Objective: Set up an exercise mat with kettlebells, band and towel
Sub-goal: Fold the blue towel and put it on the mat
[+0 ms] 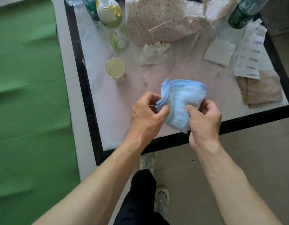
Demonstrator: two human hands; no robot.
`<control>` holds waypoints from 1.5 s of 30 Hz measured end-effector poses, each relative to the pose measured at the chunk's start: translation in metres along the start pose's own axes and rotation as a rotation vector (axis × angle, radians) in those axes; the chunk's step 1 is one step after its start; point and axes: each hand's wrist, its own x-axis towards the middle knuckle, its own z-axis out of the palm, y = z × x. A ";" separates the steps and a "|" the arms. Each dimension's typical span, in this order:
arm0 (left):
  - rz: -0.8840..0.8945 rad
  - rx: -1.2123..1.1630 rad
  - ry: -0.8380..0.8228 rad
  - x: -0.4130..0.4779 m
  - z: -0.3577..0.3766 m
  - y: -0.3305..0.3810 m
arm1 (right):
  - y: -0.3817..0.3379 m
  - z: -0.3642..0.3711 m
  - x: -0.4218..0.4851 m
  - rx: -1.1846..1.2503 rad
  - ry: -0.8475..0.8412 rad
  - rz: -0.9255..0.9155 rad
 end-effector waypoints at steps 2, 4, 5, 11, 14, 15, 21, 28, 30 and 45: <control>0.046 -0.045 0.000 -0.033 -0.016 0.008 | -0.007 -0.012 -0.030 0.024 -0.054 -0.047; 0.032 -0.096 0.012 -0.066 -0.032 0.016 | -0.016 -0.024 -0.061 0.036 -0.118 -0.084; 0.012 -0.122 0.024 -0.082 -0.041 0.019 | -0.022 -0.030 -0.076 0.045 -0.157 -0.094; -0.240 -0.331 0.083 -0.141 -0.091 0.021 | -0.041 -0.030 -0.149 -0.018 -0.361 -0.263; -0.300 -0.570 0.060 -0.153 -0.128 0.010 | -0.039 -0.009 -0.175 -0.037 -0.445 -0.318; -0.283 -0.584 0.070 -0.157 -0.139 0.006 | -0.037 -0.001 -0.182 -0.046 -0.471 -0.323; -0.138 -0.422 0.242 -0.171 -0.214 -0.031 | -0.012 0.068 -0.224 -0.156 -0.517 -0.332; -0.149 -0.394 0.378 -0.166 -0.325 -0.064 | -0.006 0.174 -0.282 -0.345 -0.598 -0.287; -0.126 -0.365 0.410 -0.160 -0.359 -0.065 | -0.011 0.207 -0.298 -0.383 -0.587 -0.294; -0.048 -0.168 0.457 -0.016 -0.566 -0.005 | -0.118 0.452 -0.328 -0.438 -0.564 -0.475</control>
